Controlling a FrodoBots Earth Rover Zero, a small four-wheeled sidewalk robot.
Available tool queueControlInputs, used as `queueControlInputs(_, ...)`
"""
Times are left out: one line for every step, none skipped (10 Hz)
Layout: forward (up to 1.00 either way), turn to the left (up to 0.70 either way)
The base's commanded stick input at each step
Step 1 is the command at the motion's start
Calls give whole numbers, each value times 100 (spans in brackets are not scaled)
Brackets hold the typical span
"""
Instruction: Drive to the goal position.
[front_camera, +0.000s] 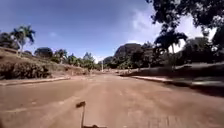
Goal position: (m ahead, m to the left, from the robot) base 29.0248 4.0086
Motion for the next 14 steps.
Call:
queueControlInputs(100,0)
queueControlInputs(100,0)
queueControlInputs(100,0)
queueControlInputs(100,0)
queueControlInputs(100,0)
queueControlInputs(100,0)
queueControlInputs(100,0)
queueControlInputs(100,0)
queueControlInputs(100,0)
queueControlInputs(100,0)
queueControlInputs(100,0)
queueControlInputs(100,0)
queueControlInputs(100,0)
queueControlInputs(100,0)
